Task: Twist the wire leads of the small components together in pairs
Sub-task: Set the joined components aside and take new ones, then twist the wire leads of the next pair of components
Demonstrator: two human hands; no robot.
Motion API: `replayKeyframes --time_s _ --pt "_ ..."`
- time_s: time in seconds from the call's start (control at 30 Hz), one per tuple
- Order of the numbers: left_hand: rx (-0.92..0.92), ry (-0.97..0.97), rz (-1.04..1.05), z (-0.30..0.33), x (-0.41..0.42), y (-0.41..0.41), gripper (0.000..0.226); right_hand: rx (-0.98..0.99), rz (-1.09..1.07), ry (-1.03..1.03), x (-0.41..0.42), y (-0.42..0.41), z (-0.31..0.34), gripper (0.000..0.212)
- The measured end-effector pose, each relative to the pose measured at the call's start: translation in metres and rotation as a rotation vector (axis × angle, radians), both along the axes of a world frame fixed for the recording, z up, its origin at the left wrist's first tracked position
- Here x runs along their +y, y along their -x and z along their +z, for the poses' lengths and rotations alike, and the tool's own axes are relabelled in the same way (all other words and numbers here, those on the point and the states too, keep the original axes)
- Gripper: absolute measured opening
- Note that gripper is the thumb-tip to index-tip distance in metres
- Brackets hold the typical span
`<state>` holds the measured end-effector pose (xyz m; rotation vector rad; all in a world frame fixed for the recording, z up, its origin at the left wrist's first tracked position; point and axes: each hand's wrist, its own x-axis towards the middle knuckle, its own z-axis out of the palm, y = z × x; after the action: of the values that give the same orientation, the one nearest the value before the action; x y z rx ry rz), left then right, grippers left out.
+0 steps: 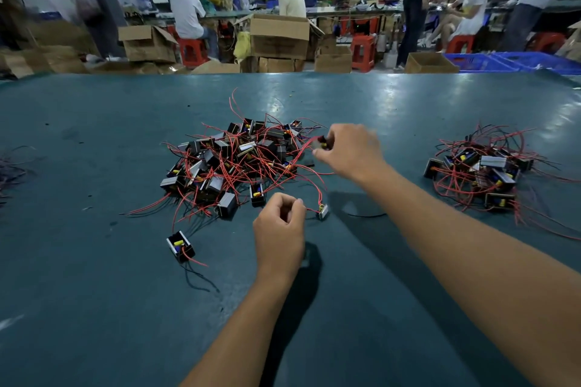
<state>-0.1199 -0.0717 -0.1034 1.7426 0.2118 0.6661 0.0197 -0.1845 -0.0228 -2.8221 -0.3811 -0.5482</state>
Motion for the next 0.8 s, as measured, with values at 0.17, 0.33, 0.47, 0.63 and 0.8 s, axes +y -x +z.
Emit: replayKeyframes --time_s 0.17,0.33,0.47,0.63,0.8 --pt "-0.014 0.244 -0.207 0.008 -0.004 0.002 0.026 0.163 0.273 -0.18 -0.038 0.044 0.038 0.032" --pt "-0.007 0.403 -0.285 0.01 0.006 0.001 0.02 0.211 0.433 0.092 -0.076 0.12 -0.01 0.03" --pt "0.068 0.132 -0.466 0.009 -0.001 0.008 0.015 0.226 0.413 0.292 -0.091 0.143 -0.056 0.043" --pt "0.19 -0.492 -0.722 0.001 -0.006 0.017 0.012 0.214 0.48 0.078 -0.11 0.145 -0.069 0.058" --pt "0.208 -0.583 -0.72 -0.002 -0.008 0.016 0.015 0.277 0.432 -0.075 -0.143 0.135 -0.057 0.054"
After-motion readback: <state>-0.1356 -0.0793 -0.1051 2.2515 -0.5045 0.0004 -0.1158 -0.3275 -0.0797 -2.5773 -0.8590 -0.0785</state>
